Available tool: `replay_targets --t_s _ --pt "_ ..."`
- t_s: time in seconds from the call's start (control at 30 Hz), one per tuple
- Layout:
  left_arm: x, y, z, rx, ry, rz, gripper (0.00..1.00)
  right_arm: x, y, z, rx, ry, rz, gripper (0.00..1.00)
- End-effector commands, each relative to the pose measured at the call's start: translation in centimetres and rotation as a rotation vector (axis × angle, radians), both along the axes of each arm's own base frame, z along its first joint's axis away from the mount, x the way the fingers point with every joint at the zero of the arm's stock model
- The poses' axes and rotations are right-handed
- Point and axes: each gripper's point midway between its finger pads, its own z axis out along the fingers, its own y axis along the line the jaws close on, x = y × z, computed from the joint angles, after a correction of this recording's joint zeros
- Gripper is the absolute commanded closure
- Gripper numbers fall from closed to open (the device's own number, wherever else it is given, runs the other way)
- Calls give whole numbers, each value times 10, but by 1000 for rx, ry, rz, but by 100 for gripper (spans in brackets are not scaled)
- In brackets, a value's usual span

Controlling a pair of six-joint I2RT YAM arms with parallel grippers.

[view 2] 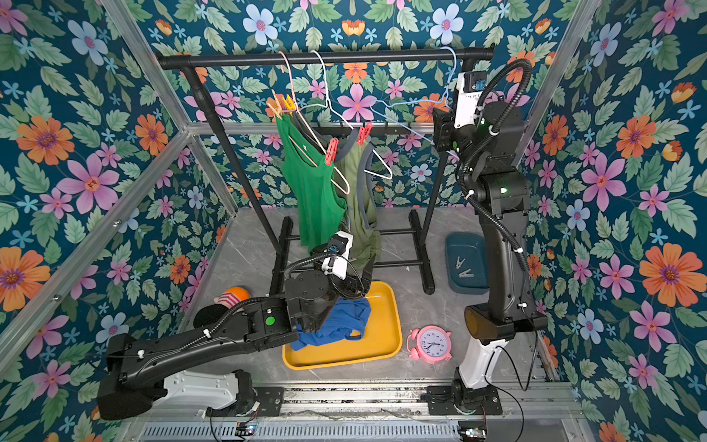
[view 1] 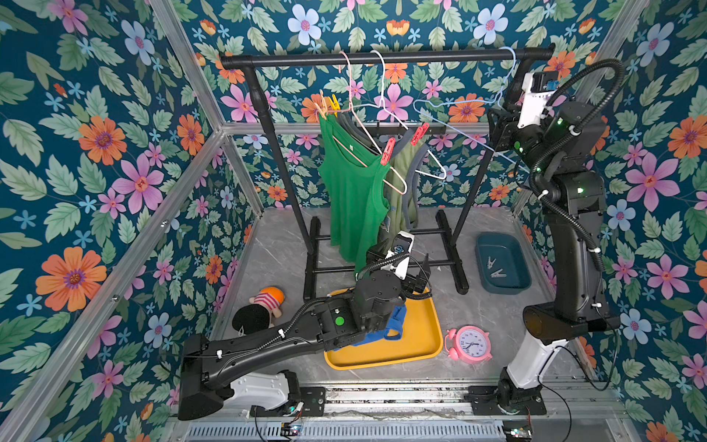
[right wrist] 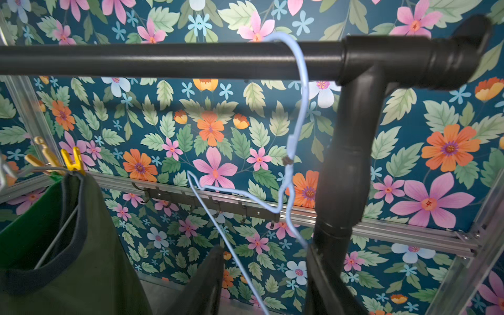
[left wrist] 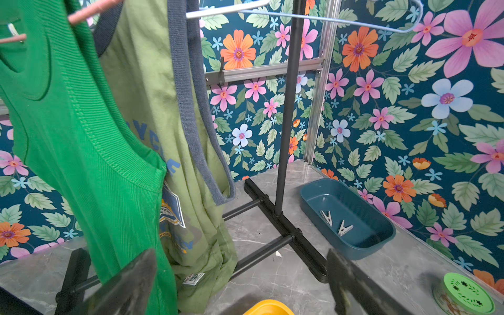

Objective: Remove the clothespins securing tank tops to the hanger
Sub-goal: Place the hanger on the clothesline, then pick up the hanger from the clothesline.

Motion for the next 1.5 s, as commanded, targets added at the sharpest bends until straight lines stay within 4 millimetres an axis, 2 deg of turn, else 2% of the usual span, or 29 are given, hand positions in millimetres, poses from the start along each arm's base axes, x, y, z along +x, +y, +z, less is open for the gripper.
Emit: replay_targets --t_s 0.0,0.07,0.17,0.3,0.37,0.47,0.57,0.67,0.9,1.1,1.4,1.47 --pt "-1 16 13 -37 -5 30 1 -16 14 -14 38 80 93 50" --pt "-5 30 24 -80 -8 34 1 -31 28 -20 39 101 147 52" --pt "-12 53 37 -144 -7 39 1 -68 58 -22 -11 88 223 54" --pt "-18 77 42 -165 8 47 1 -113 100 -25 -63 112 383 55" --pt "-20 83 43 -159 12 50 1 -121 111 -26 -58 135 432 54" --pt "-21 85 48 -141 7 42 1 -116 122 -28 -56 159 475 53" --pt "-21 80 51 -117 5 28 1 -95 135 -40 -99 185 494 52" --pt "-20 71 47 -97 11 16 1 -83 146 -46 -116 194 522 51" --pt "-20 66 39 -90 23 3 1 -59 156 -51 -76 192 509 51" --pt "-21 69 34 -89 25 8 1 -51 161 -53 -81 188 515 52" --pt "-21 64 25 -89 42 -2 1 -42 167 -54 -65 182 525 76" --pt "-21 64 26 -93 42 -3 1 -42 167 -53 -61 178 527 78"
